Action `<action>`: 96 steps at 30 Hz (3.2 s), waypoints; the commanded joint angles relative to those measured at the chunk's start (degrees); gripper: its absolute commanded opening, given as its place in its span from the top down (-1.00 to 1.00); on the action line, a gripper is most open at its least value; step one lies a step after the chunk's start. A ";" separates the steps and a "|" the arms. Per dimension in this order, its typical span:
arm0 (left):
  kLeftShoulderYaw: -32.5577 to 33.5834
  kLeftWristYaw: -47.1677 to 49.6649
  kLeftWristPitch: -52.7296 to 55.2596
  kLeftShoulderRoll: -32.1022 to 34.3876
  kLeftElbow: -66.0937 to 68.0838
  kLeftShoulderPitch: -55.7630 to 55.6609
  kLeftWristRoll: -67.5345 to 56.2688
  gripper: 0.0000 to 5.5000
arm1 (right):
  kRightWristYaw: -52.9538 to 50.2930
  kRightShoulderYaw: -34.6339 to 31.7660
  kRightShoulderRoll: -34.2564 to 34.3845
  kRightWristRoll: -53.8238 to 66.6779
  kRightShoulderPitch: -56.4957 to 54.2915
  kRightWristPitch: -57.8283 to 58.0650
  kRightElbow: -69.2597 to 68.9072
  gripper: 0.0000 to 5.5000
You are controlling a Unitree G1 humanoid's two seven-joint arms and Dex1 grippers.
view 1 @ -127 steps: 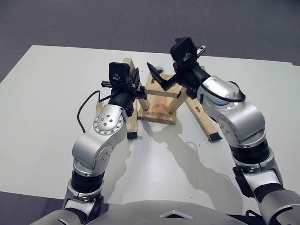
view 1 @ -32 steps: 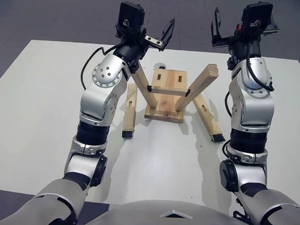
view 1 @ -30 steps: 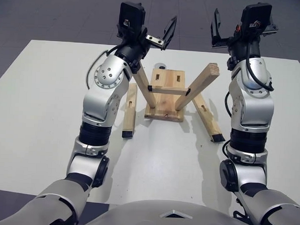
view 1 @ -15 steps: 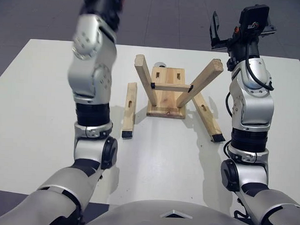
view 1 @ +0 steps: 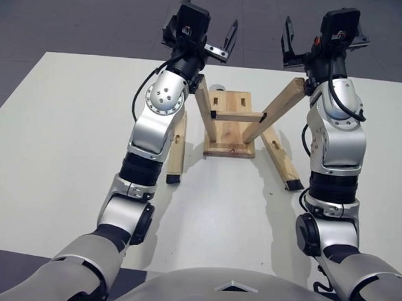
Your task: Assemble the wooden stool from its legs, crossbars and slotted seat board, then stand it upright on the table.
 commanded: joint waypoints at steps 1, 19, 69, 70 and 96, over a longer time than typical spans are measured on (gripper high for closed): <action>2.57 1.18 2.79 -1.48 1.00 4.09 -0.90 -0.96 | 0.62 -0.47 -0.19 0.77 -0.27 -0.91 0.43 -0.96; 21.67 13.36 10.96 4.64 -13.42 3.79 -3.38 -0.96 | 1.41 -0.98 7.94 19.88 11.35 10.94 -12.21 -0.96; -8.09 4.53 38.10 -1.90 -28.93 20.74 12.93 -0.96 | -3.81 -2.23 -0.13 5.48 20.07 14.77 -17.44 -0.96; -6.34 5.06 38.94 -2.21 -27.94 20.93 12.95 -0.96 | -5.36 -3.50 -0.04 4.53 19.27 15.02 -15.87 -0.96; 24.63 23.23 37.16 -9.42 -22.66 16.45 7.63 -0.96 | 29.40 -14.82 -19.80 49.41 23.71 21.66 -23.90 -0.81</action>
